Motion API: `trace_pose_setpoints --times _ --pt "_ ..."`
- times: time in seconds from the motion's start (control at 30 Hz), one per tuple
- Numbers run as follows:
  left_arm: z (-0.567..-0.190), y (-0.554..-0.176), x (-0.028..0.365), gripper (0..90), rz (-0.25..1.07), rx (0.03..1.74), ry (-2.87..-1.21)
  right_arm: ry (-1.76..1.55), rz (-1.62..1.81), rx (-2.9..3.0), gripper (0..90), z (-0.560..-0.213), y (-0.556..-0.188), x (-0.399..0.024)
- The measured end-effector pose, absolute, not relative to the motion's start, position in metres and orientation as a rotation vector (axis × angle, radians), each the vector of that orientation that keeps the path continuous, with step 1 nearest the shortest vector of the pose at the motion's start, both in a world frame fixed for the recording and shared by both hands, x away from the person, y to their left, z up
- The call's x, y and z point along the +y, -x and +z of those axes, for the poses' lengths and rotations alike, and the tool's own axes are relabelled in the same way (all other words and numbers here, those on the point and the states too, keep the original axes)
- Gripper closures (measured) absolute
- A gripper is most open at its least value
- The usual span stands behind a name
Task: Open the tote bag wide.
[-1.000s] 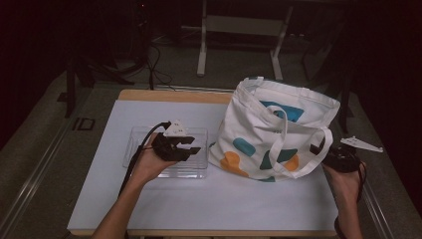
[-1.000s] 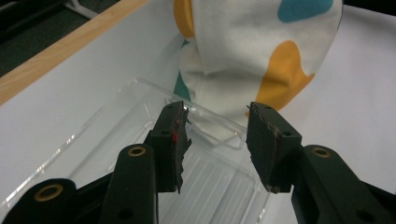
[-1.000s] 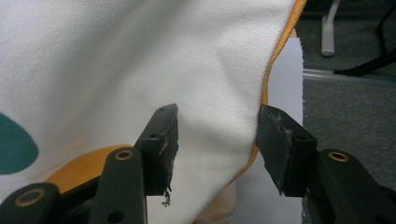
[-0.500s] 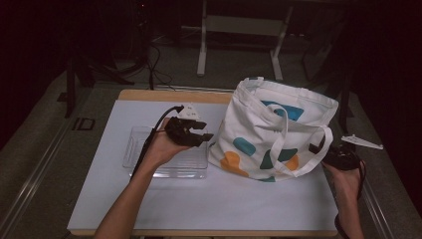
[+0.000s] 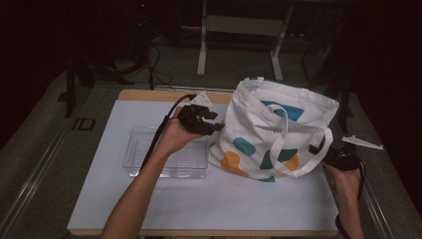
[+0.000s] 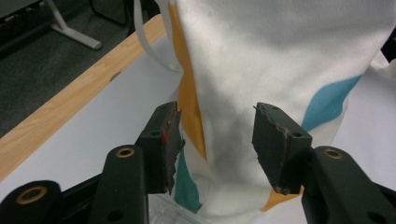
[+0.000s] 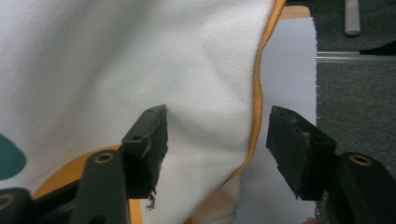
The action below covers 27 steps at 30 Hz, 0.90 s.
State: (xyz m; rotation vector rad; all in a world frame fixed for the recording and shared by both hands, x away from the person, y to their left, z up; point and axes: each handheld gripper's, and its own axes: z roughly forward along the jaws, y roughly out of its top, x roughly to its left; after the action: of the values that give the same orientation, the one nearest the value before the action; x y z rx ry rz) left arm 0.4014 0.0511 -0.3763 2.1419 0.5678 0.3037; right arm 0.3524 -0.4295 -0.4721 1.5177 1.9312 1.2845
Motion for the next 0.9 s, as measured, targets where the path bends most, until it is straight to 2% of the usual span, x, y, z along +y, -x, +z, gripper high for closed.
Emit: trace_pose_setpoints --times 0.33,0.47,0.6,0.77,0.9 --pt "-0.371 -0.417 0.044 55.8 0.270 0.565 -2.122 -1.493 1.281 1.953 48.1 -0.471 -0.353 -0.430" --pt "-0.370 -0.422 0.041 59.9 0.251 0.561 -2.122 -1.487 1.275 1.952 51.7 -0.471 -0.352 -0.431" --pt "-0.370 -0.423 0.037 68.3 0.246 0.545 -2.135 -1.487 1.284 1.950 55.8 -0.471 -0.351 -0.432" --pt "-0.369 -0.422 0.033 84.6 0.267 0.535 -2.159 -1.478 1.276 1.943 67.0 -0.470 -0.349 -0.433" --pt "-0.368 -0.420 0.032 87.2 0.271 0.536 -2.168 -1.466 1.257 1.931 80.4 -0.470 -0.347 -0.434"
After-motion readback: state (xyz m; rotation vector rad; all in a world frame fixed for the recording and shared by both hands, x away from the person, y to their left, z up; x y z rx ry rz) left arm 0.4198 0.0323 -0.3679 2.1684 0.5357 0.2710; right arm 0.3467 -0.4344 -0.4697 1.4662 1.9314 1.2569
